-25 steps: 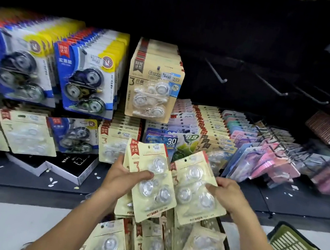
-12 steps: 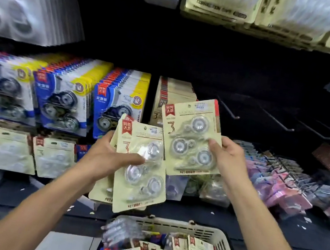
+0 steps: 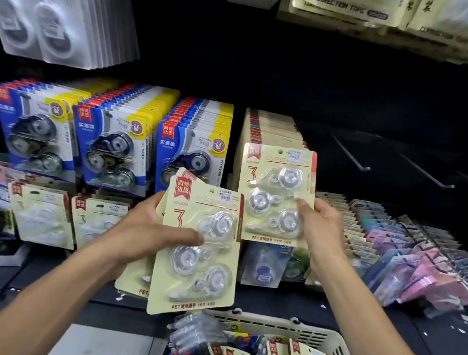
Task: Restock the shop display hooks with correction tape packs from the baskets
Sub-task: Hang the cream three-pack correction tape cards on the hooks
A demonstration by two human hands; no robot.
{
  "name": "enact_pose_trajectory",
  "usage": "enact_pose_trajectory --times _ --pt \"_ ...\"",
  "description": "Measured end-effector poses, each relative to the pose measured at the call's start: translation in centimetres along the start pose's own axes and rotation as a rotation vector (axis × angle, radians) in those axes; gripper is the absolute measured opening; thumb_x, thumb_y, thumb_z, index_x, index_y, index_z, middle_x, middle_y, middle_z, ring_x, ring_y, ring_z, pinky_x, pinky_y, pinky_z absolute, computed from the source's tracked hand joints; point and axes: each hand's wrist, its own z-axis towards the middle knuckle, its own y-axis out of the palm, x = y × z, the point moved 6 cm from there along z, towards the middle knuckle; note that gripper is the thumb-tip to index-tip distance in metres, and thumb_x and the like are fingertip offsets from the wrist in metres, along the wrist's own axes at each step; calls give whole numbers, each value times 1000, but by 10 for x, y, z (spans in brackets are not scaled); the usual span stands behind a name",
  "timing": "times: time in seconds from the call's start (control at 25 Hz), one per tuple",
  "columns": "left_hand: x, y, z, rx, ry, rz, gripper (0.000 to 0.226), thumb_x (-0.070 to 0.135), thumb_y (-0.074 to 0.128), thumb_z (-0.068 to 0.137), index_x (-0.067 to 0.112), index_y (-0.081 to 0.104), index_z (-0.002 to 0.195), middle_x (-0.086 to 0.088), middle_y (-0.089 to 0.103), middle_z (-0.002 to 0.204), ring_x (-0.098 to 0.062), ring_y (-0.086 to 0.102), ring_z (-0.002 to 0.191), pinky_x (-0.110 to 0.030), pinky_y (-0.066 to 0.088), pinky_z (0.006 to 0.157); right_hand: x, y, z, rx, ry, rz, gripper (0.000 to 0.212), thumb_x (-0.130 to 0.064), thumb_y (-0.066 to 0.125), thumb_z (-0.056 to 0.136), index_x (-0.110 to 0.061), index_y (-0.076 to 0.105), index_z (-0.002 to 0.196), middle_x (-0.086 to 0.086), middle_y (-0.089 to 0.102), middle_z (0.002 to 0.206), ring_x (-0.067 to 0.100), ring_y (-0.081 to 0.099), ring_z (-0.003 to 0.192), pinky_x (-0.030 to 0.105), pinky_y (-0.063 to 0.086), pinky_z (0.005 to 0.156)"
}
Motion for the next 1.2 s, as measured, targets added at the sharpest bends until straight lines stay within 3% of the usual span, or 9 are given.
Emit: enact_pose_trajectory --times 0.16,0.28,0.48,0.6,0.76,0.88,1.0,1.08,1.2 --pt "7 8 -2 -4 20 -59 53 5 87 73 24 63 117 4 79 100 -15 76 91 -39 57 88 -1 -7 -3 108 -69 3 17 -30 59 98 -22 71 89 13 72 84 25 60 70 38 48 66" --pt "10 11 -1 -29 21 -70 53 5 87 73 23 64 117 2 79 103 -20 76 96 -45 56 94 -3 -9 -4 146 -86 36 16 -27 59 98 -21 71 89 13 73 88 22 58 69 36 46 63" --pt "16 4 -3 -47 35 -77 53 3 86 70 18 63 115 -1 79 100 -21 77 89 -38 59 77 2 -15 -6 185 -89 44 19 -26 59 97 -12 68 88 13 69 84 29 57 67 40 48 60" --pt "16 -5 -4 -63 20 -91 79 19 99 41 19 64 112 -3 79 100 -26 77 91 -42 58 79 -3 -11 -3 141 -120 18 18 -27 58 97 -15 67 88 9 66 80 19 51 63 33 39 56" --pt "14 -12 -2 -58 17 -75 116 50 99 5 21 63 111 -3 79 100 -26 77 90 -45 58 82 0 -5 3 95 -101 -79 20 -31 58 97 -16 68 88 12 71 82 22 54 62 37 42 58" --pt "14 -16 -1 -83 20 -63 110 38 99 9 19 63 112 -4 79 100 -27 76 91 -42 57 80 -4 -8 5 139 -126 -213 23 -31 56 98 -14 68 88 10 65 72 21 50 59 34 39 57" --pt "13 -20 -3 -103 1 -110 103 28 97 20 14 64 117 -9 78 105 -34 75 97 -44 58 82 -6 -2 9 121 -144 -309 20 -34 56 99 -21 67 90 2 70 80 26 68 71 40 55 66" --pt "11 -17 -1 -119 0 -143 114 36 102 12 14 64 118 -12 77 108 -37 74 98 -47 59 83 6 6 16 23 -47 -271 21 -41 60 95 -22 69 89 4 74 84 32 73 80 51 60 76" --pt "11 0 5 -126 8 -162 97 26 97 23 16 63 114 -11 78 104 -33 76 92 -45 60 80 25 16 27 -65 119 -240 35 -44 66 88 -10 67 91 16 75 88 41 72 82 59 59 77"
